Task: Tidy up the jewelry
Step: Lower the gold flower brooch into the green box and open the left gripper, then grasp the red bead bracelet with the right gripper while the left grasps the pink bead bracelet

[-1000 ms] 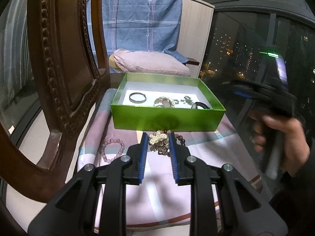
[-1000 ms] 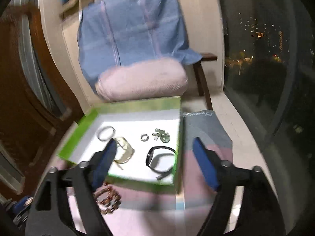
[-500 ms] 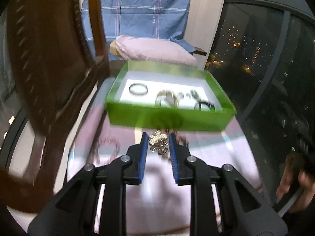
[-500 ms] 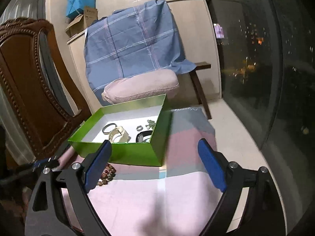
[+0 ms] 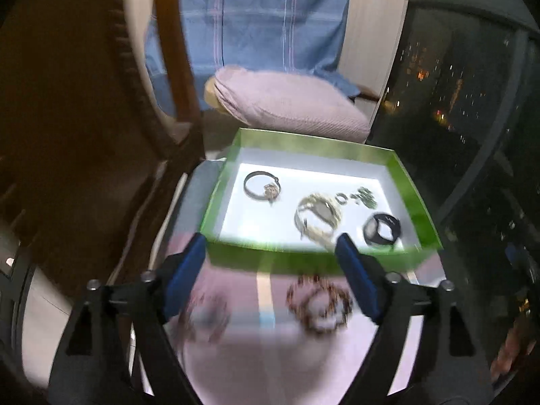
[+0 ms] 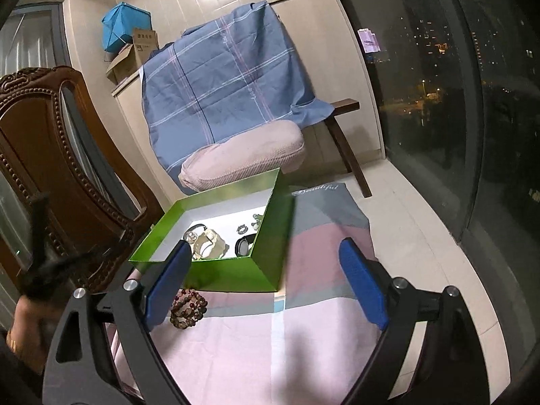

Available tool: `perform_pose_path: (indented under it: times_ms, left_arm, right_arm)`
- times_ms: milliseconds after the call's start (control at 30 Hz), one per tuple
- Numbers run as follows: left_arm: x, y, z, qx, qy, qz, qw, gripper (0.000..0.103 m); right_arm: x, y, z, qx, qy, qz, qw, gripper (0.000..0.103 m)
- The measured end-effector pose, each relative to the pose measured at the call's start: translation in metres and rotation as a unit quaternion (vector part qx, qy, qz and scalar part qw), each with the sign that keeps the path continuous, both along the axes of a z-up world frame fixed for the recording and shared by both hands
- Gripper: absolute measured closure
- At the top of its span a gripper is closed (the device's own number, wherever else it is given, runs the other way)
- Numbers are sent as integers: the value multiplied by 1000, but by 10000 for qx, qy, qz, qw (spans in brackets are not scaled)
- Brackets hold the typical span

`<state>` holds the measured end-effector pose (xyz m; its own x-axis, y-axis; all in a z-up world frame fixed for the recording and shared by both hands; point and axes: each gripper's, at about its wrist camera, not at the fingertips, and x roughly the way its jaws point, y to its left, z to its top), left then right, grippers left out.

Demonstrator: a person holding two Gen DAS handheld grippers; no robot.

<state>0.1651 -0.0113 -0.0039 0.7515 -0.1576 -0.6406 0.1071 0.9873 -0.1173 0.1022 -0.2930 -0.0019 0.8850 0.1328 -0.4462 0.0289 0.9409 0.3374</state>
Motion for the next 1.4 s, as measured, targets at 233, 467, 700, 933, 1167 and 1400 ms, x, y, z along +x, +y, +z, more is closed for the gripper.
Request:
perform_pose_path:
  times_ms: [233, 467, 700, 933, 1167, 1400]
  left_arm:
    - [-93, 6, -29, 19, -478, 67, 9988, 14]
    - [-95, 11, -37, 165, -422, -62, 9990, 14]
    - [-98, 13, -36, 4, -404, -94, 9991, 14]
    - [-94, 11, -39, 7, -332, -72, 9994, 14]
    - [-87, 5, -45, 76, -242, -120, 9996, 15]
    - [-50, 3, -66, 328, 222, -94, 9992, 38]
  right_arm:
    - [-12, 10, 4, -200, -15, 75, 9998, 16]
    - [-18, 24, 9, -512, -88, 137, 9986, 16]
    - [-20, 33, 10, -672, -99, 167, 9975, 16]
    - [-19, 32, 9, -628, -75, 156, 9979, 16]
    - [-17, 33, 8, -690, 2, 186, 9974, 16]
    - [-14, 41, 1, -804, 159, 299, 9962, 16]
